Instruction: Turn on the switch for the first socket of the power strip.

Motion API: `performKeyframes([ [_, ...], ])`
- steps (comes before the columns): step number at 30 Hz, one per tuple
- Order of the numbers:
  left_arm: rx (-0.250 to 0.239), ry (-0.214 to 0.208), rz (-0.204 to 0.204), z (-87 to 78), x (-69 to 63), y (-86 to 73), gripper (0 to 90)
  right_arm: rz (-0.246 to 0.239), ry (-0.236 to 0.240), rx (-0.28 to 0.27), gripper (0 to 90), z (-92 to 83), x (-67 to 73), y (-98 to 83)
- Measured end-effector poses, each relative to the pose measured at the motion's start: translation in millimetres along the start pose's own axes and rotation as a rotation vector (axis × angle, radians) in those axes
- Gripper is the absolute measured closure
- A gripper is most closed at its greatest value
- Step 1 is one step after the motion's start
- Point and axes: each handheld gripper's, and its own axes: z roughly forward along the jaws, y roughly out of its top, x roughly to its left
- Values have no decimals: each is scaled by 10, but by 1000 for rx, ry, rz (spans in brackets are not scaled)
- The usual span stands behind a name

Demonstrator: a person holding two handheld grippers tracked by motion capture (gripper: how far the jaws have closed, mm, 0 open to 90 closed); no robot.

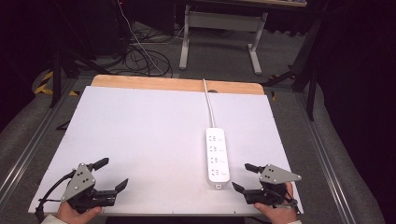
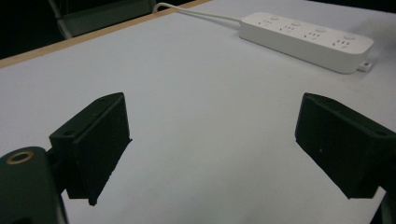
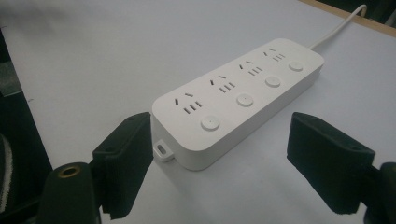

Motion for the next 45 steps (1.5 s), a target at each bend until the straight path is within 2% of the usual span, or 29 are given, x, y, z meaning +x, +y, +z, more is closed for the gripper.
performKeyframes([
  [3, 1, -4, -2, 1, -2, 2, 106, -1, 0, 1, 232, 2, 2, 4],
  [11, -6, 26, 59, -14, -47, 8, 108, -13, -3, 5, 233, 0, 11, 12],
  [23, -10, 31, 58, -25, -42, 12, 109, -22, -11, 18, 244, 10, -2, 50],
  [29, -6, 30, 54, -28, -41, 15, 118, -12, -4, 24, 245, 13, -18, 151],
  [30, -5, 33, 55, -26, -45, 15, 118, -3, -21, 49, 245, 19, -18, 214],
  [34, -3, 35, 54, -28, -53, 15, 118, -1, -17, 80, 244, 48, -23, 318],
  [37, -3, 37, 56, -29, -49, 15, 118, -18, -7, 82, 244, 56, -20, 398],
  [45, -4, 37, 56, -35, -49, 17, 127, -25, 9, 81, 244, 75, -48, 515],
])
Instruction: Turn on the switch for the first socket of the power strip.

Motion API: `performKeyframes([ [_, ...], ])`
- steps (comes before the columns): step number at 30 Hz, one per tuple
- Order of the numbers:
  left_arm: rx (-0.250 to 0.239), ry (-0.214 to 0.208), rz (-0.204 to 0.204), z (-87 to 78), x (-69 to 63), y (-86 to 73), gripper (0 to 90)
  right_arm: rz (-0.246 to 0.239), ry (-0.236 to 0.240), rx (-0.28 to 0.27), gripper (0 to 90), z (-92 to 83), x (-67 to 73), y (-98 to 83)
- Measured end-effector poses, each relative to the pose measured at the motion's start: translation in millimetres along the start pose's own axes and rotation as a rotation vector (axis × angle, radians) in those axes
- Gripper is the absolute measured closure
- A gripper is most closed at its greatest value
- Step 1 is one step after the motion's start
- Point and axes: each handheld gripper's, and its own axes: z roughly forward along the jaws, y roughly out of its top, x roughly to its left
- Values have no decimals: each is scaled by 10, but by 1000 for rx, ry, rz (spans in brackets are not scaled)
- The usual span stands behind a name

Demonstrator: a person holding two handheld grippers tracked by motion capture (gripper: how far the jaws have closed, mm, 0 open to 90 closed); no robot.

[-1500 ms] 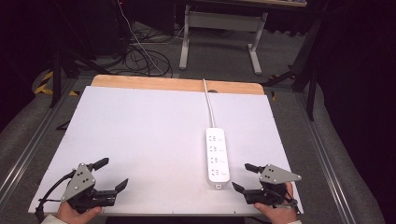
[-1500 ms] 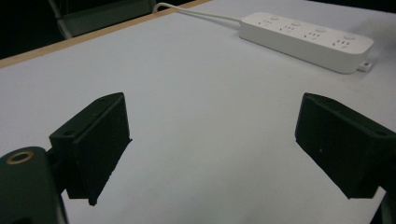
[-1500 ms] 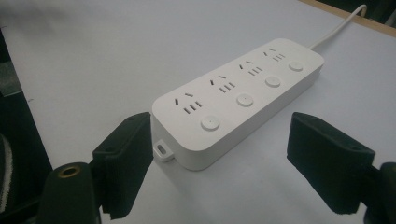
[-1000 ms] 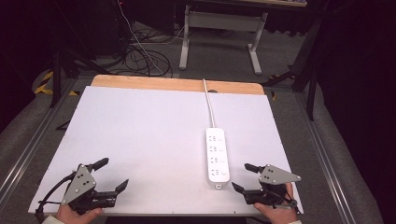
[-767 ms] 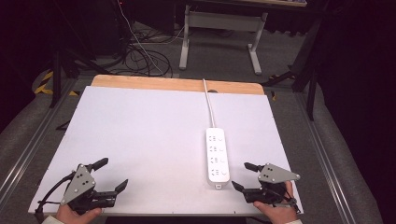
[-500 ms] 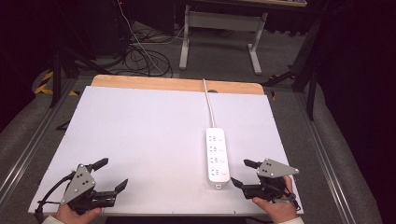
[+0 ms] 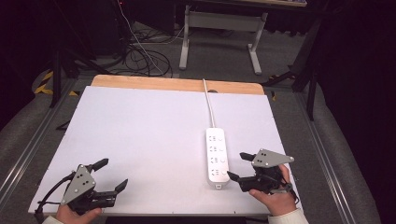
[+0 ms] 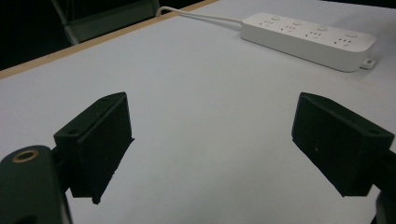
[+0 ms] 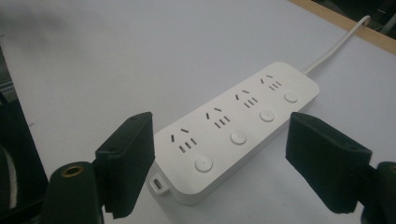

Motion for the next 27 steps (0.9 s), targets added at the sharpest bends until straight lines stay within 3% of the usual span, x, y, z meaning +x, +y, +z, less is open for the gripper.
performKeyframes([
  [18, 7, -4, -4, 11, -9, -5, 127, -9, 8, -21, 278, -23, -96, 202],
  [21, 7, 0, -2, 12, -4, -6, 127, 0, 31, -10, 342, -18, -100, 218],
  [23, 11, -1, -1, 13, -4, -9, 127, -15, 29, 9, 463, -13, -95, 226],
  [27, 11, -1, -2, 12, -8, -9, 127, -23, 26, 9, 493, -7, -100, 250],
])
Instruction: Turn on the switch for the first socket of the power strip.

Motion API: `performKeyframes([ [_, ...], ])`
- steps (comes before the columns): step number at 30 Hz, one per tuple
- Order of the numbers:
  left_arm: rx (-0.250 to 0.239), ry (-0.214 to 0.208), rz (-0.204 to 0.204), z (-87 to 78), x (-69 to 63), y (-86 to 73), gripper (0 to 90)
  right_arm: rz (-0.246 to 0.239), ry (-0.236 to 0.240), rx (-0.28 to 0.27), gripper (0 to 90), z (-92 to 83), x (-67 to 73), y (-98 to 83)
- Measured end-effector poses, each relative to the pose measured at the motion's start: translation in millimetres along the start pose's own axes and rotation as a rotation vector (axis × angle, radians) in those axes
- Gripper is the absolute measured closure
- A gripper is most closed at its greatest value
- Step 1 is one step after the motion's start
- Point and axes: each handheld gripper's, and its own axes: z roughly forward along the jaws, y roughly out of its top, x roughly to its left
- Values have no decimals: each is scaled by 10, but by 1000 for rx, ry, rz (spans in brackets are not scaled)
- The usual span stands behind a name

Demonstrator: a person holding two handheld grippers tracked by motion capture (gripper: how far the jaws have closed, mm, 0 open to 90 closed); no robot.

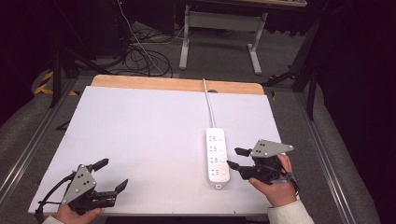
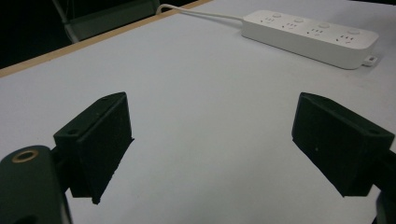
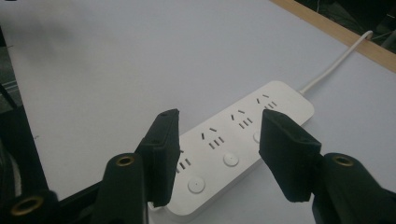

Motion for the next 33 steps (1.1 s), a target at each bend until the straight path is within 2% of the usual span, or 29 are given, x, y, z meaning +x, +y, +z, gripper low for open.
performKeyframes([
  [2, 0, 1, 3, 3, 2, 0, 127, -1, 5, -3, 516, 9, -11, 28],
  [3, 0, 2, 2, 4, 2, 0, 130, -14, 20, -5, 605, 27, -26, 60],
  [5, 0, 3, 2, 4, 2, 0, 131, -21, 21, -1, 635, 36, -36, 79],
  [7, 1, 4, 5, 2, 4, 0, 131, -15, 40, 5, 745, 69, -83, 127],
  [12, 1, 5, 4, 2, 4, -1, 131, 8, 45, 19, 821, 127, -146, 172],
  [15, 1, 5, 4, 2, 4, -1, 131, 17, 28, 34, 851, 175, -187, 197],
  [16, 1, 5, 4, 1, 4, -1, 131, 25, 17, 41, 891, 210, -217, 204],
  [18, 2, 5, 5, 0, 3, -1, 131, 27, -1, 44, 900, 245, -252, 207],
  [28, 1, 7, 4, 2, 6, -2, 131, 56, -24, 51, 900, 391, -395, 231],
  [33, 3, 8, 4, 2, 7, -3, 131, 88, -42, 53, 900, 476, -480, 233],
])
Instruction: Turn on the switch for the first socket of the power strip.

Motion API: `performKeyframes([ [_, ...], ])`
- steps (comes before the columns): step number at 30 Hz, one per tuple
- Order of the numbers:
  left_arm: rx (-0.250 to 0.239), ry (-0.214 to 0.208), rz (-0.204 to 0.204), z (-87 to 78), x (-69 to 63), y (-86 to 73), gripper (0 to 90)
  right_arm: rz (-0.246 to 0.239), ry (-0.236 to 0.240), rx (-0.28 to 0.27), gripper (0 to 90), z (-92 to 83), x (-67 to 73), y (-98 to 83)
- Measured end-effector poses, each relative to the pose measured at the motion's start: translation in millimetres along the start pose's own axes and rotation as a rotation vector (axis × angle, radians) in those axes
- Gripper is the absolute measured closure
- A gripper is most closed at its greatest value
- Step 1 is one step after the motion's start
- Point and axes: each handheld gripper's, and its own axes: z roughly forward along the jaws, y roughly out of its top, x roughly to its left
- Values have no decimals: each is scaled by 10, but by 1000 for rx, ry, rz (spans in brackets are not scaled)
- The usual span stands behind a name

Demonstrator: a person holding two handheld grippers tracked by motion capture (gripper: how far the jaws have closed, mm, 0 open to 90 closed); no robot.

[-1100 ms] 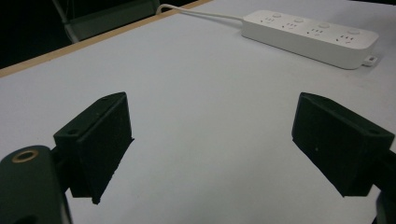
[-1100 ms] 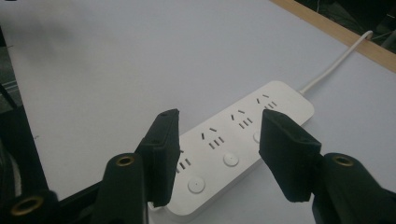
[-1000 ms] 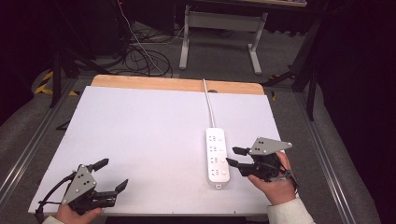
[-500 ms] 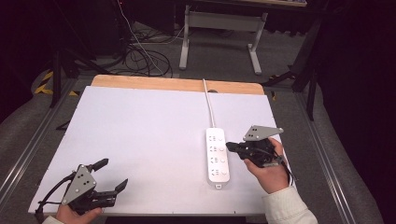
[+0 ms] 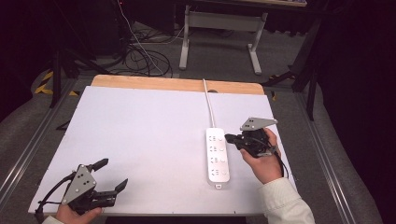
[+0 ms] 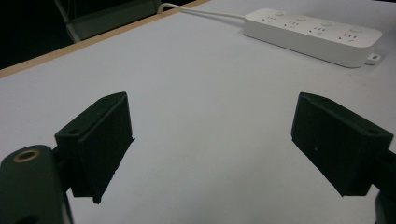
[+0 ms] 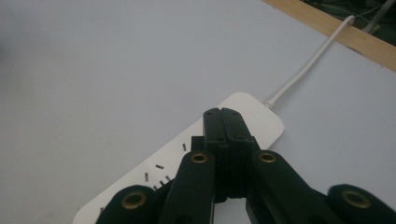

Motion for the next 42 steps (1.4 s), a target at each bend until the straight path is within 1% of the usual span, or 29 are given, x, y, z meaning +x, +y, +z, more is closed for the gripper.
performKeyframes([
  [1, 0, 0, 0, 0, 0, 0, 131, 14, -7, 3, 900, 39, -38, 4],
  [6, 2, 2, 0, 1, 1, -1, 131, 24, -19, 13, 900, 126, -95, 6],
  [7, 2, 1, 0, 1, 1, -1, 131, 34, -19, 22, 900, 172, -123, 1],
  [9, 1, 2, -1, 0, 2, -1, 131, 38, -19, 26, 900, 196, -137, -3],
  [10, 2, 2, -1, -1, 2, -1, 131, 56, -19, 32, 900, 237, -164, -9],
  [14, 2, 2, -2, -1, 4, -2, 131, 80, -12, 37, 900, 307, -205, -20],
  [21, 8, 4, -4, -1, 13, -4, 132, 84, -24, 50, 900, 413, -235, -37],
  [25, 8, 2, -4, -2, 13, -4, 132, 98, -29, 50, 900, 470, -252, -52],
  [28, 8, 1, -3, -2, 16, -4, 132, 104, -43, 59, 900, 524, -274, -69],
  [33, 9, 3, -8, 1, 19, -6, 132, 99, -55, 74, 900, 582, -294, -93],
  [38, 10, 4, -7, 1, 22, -6, 132, 103, -53, 81, 900, 623, -288, -104],
  [42, 11, 3, -10, 1, 21, -7, 132, 95, -55, 94, 900, 662, -284, -119],
])
